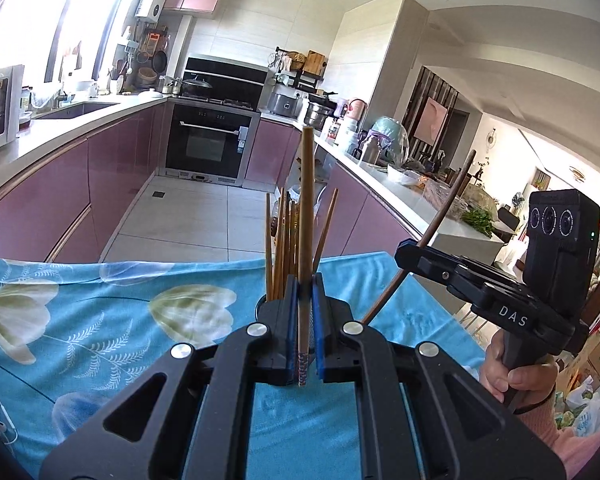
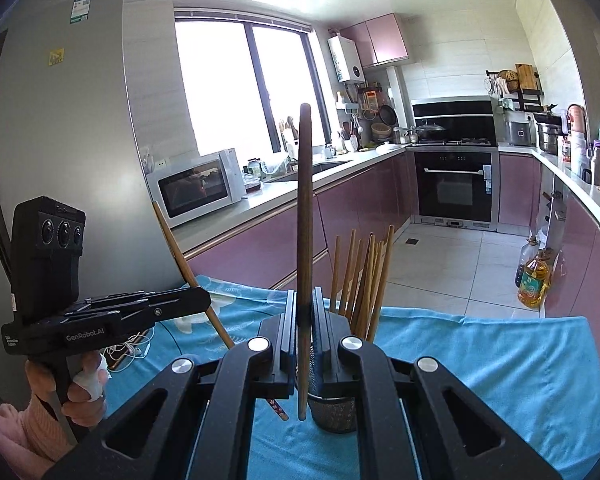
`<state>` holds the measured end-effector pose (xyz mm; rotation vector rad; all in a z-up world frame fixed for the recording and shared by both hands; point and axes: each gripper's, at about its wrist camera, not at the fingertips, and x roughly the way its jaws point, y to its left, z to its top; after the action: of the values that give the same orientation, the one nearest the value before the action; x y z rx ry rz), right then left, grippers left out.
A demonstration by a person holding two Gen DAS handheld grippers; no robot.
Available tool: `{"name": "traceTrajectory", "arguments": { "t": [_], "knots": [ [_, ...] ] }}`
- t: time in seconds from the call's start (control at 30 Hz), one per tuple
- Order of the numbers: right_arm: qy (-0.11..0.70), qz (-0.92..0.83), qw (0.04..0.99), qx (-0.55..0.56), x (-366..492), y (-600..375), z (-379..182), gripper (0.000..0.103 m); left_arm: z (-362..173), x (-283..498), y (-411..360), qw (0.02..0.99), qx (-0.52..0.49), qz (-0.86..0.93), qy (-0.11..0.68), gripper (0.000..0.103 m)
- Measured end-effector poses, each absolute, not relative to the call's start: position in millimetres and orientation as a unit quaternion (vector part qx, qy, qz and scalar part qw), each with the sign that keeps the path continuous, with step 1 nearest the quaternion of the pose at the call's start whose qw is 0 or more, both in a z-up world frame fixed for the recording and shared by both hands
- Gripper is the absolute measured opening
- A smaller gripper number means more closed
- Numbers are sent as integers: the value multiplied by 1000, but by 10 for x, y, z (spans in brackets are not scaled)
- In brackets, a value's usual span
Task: Organize utensils
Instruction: 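Carry both chopsticks over the mesh cup and lower them in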
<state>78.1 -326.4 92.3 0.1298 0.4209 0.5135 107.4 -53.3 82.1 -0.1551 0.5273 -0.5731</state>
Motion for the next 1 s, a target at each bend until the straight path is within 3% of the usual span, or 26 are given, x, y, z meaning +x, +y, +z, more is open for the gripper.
{"name": "traceTrajectory", "arguments": {
  "t": [0.4,1.0],
  "knots": [
    [191,242,949,59,910,-3278,1063,6,1136,1110,-647,935,-67,-271,218,8],
    [215,227,948,64,1185,-3213,913,6,1070,1276,-932,939,-42,-250,232,8]
  ]
}}
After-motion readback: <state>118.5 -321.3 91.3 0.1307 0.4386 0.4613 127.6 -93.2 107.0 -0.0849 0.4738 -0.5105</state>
